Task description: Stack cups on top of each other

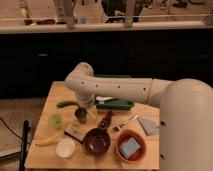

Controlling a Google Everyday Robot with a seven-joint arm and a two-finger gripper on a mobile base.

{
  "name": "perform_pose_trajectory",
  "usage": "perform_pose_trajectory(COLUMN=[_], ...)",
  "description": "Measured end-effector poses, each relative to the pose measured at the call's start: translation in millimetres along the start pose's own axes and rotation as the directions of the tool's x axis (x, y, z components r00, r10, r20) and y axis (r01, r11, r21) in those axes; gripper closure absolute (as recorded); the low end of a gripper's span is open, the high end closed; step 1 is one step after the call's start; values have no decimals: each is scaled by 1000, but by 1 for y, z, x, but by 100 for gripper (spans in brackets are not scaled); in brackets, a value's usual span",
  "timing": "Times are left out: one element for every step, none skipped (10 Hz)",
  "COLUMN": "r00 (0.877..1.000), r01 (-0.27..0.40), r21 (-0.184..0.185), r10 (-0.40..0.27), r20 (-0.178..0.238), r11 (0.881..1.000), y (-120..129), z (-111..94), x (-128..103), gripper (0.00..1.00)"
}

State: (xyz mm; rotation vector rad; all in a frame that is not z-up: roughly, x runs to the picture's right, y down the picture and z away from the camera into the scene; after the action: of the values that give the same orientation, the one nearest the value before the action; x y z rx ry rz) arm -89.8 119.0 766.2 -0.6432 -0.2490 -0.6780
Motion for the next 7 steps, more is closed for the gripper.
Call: perform_pose_trajectory(r00=[996,992,985,978,967,953,940], r01=[79,112,154,193,240,290,332], r21=[14,18,21,21,16,11,4], r10=[-80,-113,-155,-194,-240,-290,-331], r20=[32,51,70,82,89,89,81], r11=[997,994,988,981,971,957,943], y=[-3,-5,-8,-11,-13,-14,-16], z=[2,3,6,9,12,15,18], x=[-2,-5,-8,-12,-17,-25,-32], gripper=[20,20,20,20,20,20,20])
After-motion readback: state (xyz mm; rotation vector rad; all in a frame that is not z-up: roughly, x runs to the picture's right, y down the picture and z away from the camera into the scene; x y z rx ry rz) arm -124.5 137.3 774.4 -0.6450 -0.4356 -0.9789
